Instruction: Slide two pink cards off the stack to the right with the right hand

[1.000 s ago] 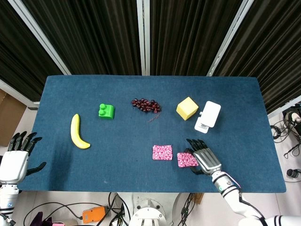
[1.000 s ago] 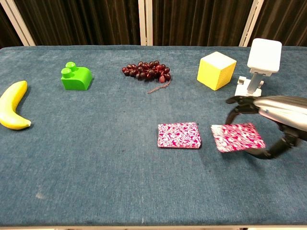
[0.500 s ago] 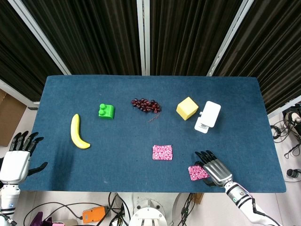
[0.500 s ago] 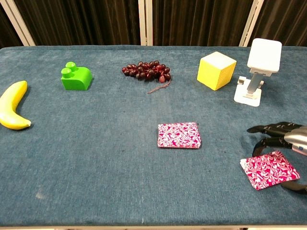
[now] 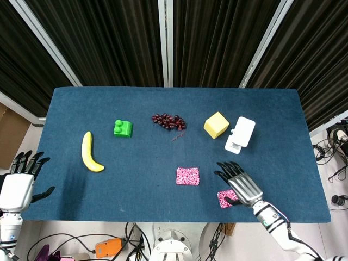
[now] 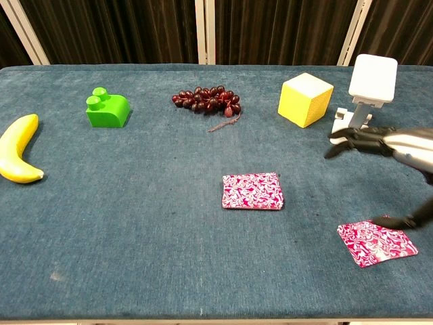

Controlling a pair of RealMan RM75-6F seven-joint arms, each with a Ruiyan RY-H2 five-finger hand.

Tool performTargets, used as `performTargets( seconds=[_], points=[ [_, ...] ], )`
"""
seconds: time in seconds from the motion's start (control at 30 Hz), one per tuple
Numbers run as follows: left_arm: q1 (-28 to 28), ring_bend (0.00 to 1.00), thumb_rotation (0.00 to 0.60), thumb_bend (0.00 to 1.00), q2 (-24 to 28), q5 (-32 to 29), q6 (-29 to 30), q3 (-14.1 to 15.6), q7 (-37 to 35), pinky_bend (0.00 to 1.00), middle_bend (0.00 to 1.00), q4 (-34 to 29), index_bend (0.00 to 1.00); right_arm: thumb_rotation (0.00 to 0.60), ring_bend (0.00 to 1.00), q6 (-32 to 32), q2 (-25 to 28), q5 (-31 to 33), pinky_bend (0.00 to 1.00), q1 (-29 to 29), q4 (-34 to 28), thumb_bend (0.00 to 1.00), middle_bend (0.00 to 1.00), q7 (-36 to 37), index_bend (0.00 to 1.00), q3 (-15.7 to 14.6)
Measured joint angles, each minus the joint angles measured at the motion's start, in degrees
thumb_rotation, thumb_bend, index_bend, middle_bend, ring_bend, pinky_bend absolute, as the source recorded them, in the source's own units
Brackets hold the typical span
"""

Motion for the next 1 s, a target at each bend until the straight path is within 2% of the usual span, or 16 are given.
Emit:
performTargets(
  seconds=[0.3,0.5,0.8,1.0],
  points=[
    [-0.1,0.02,0.6,0.07,0.4,0.5,0.1,0.1,0.2,0.0,0.12,-0.1,0.21,0.6,0.0,-0.8,-14.3,17.4,0.0,3.8,-0.2,0.41,0.06,-18.3,0.22,7.1],
    [-0.2,0.02,0.6,0.07,0.2,0.3,-0.2,0.2,0.0,0.0,0.12,0.3,0.21,0.6,0.0,-0.8,-21.8,27.5,0.0,7.7,1.2,0.41,0.06,-26.5,0.25,10.6],
    [-0.3,0.02,0.6,0.07,0.0,-0.1,-0.6,0.1,-0.2,0.0,0.12,0.8,0.21,0.6,0.0,0.8,-26.0,37.2,0.0,12.2,3.2,0.42,0.06,-33.1,0.28,13.6],
    [-0.4,0.02,0.6,0.07,-0.1,-0.2,-0.8,0.1,-0.1,0.0,0.12,1.0,0.21,0.6,0.0,1.2,-26.3,39.6,0.0,13.7,3.6,0.44,0.06,-33.5,0.31,13.8]
  ],
)
